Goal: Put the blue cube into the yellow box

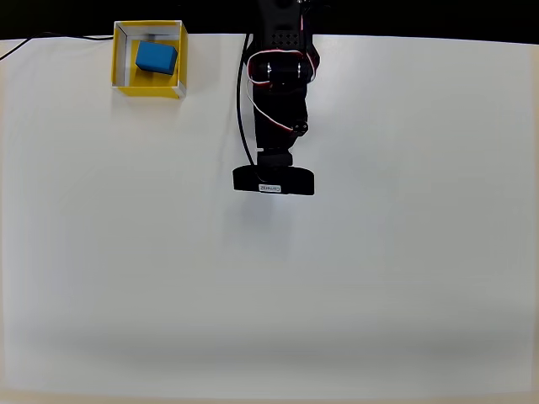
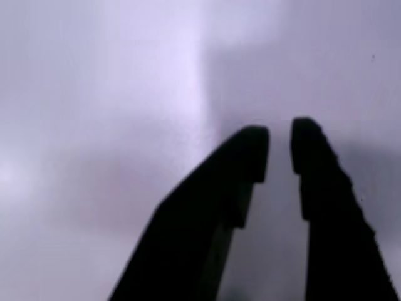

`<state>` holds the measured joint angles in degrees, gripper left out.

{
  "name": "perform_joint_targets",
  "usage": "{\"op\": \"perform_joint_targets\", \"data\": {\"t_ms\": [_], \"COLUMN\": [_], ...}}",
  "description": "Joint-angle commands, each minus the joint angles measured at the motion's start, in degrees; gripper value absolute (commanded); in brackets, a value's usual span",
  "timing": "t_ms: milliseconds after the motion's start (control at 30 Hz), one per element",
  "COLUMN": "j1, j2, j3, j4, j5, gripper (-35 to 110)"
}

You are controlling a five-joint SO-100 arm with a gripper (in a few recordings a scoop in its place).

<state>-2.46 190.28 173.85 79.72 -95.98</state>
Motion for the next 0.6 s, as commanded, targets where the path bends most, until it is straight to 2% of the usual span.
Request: {"op": "perform_joint_targets", "data": {"t_ms": [0, 67, 133, 267, 567], "j1": [1.23, 2.72, 2.72, 2.2, 4.13], "j2": [1.32, 1.32, 1.32, 1.32, 0.97], "j3": [3.78, 6.33, 6.33, 6.33, 6.33], "j4": [-3.52, -5.36, -2.29, -2.02, -2.55], "j5": [-0.18, -0.26, -0.26, 5.1, 8.09], "gripper": [0, 0, 0, 0, 0]}}
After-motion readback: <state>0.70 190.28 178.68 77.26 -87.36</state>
